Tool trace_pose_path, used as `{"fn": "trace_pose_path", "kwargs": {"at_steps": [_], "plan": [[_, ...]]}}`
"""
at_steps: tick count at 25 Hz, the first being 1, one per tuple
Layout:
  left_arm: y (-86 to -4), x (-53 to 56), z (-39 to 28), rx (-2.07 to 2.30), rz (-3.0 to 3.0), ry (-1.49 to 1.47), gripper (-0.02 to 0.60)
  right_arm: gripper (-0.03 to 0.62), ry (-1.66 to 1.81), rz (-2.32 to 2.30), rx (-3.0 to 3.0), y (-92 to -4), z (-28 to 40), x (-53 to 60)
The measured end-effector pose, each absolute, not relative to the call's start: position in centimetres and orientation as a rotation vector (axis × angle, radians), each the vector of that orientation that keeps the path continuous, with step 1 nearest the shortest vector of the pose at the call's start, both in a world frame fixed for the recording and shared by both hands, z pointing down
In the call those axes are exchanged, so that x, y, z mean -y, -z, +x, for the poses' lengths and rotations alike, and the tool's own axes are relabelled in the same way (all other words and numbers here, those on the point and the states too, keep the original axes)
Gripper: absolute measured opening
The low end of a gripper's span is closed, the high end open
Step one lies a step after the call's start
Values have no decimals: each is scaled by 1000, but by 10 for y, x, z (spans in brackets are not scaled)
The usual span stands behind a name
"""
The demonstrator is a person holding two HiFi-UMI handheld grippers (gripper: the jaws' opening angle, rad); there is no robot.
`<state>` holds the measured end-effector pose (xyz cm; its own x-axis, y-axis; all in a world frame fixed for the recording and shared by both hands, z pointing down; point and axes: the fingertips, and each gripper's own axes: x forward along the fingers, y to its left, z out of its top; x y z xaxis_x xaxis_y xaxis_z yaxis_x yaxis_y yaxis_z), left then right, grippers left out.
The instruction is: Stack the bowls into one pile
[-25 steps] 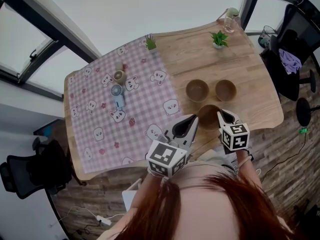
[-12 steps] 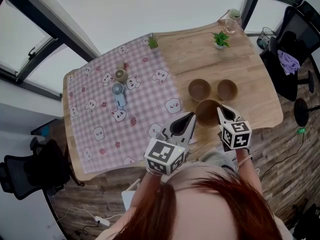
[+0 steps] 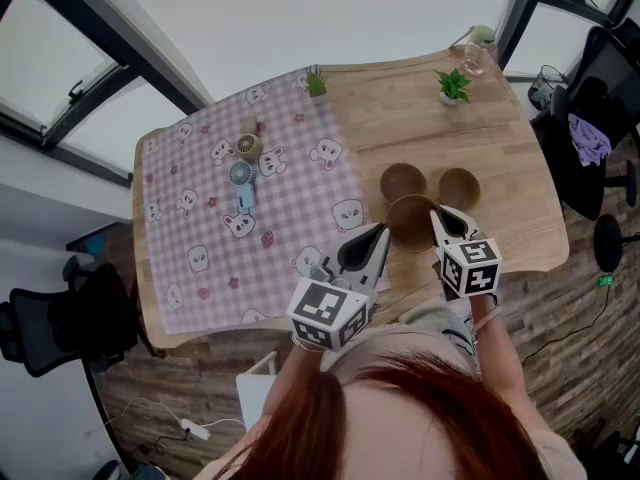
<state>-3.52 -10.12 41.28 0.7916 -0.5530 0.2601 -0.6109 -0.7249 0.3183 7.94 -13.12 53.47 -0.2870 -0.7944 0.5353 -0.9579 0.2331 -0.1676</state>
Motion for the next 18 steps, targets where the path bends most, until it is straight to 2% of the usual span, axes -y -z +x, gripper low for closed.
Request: {"fn": "trace_pose_path", "kwargs": {"at_steps": [18], "plan": [[-418, 120, -20, 1080, 2493, -214, 11, 17, -671, 1428, 2276, -545, 86, 166]]}}
